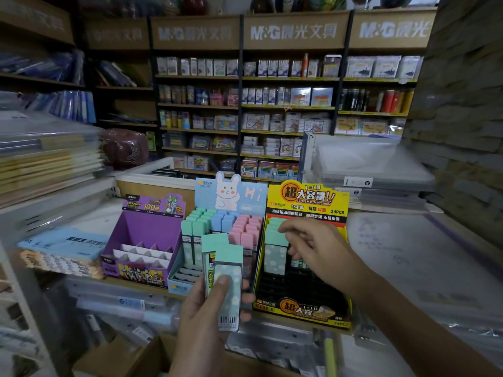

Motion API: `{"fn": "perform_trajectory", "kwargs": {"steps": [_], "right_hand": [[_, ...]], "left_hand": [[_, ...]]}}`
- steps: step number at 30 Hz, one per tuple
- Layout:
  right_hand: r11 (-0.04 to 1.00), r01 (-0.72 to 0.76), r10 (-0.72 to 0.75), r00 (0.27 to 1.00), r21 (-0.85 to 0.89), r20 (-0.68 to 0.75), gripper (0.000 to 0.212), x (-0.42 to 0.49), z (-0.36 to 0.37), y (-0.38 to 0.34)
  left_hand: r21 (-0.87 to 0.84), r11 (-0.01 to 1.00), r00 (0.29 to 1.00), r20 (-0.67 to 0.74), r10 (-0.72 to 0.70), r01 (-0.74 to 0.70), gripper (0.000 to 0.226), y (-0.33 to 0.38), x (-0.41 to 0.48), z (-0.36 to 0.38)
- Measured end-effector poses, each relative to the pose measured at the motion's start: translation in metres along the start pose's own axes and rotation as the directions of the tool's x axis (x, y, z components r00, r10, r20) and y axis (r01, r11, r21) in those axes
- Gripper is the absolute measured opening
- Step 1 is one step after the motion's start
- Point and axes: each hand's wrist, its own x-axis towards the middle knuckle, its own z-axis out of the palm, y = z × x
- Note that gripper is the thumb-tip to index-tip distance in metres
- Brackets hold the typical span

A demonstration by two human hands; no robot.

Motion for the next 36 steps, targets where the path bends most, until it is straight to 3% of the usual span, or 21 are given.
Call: {"fn": "perform_trajectory", "kwargs": {"steps": [4,12,14,18,25,32,36], "right_hand": [[0.996,-0.002,-0.001,0.999,-0.090,-0.034,0.024,0.002,-0.003,0.005],[0.999,-0.046,0.046,0.998,0.000,-0.037,0.027,0.000,-0.001,0.004],[0.993,-0.049,0.053,0.998,0.106,-0.032,0.024,-0.002,-0.001,-0.002],[0.926,-0.091,0.072,0.995,0.366,0.065,0.012,-0.003,-0.004,-0.015],[0.888,-0.180,0.057,0.957,0.424,0.285,0.016,-0.007,-0.004,-0.017],[0.827,-0.193,0.054,0.962,0.528,0.268,0.015,-0.005,-0.006,-0.017],[0.785,-0.147,0.124,0.989,0.602,0.080,0.024,-0.001,-0.010,-0.015]], "left_hand": [[0.009,1.000,1.000,0.007,-0.006,0.006,0.034,0.001,-0.001,0.000],[0.030,0.999,1.000,0.005,-0.013,0.013,0.034,-0.002,-0.003,0.004],[0.025,0.999,1.000,0.001,-0.020,0.020,0.035,-0.003,-0.003,0.005],[0.029,0.999,0.999,0.013,-0.029,0.029,0.026,-0.006,-0.005,0.013],[0.039,0.999,0.999,0.038,-0.021,0.020,0.031,-0.015,-0.007,0.024],[0.038,0.999,0.999,0.021,-0.036,0.035,0.034,-0.018,0.000,0.015],[0.167,0.985,0.999,-0.021,0.039,-0.035,0.039,-0.017,0.003,-0.002]]}}
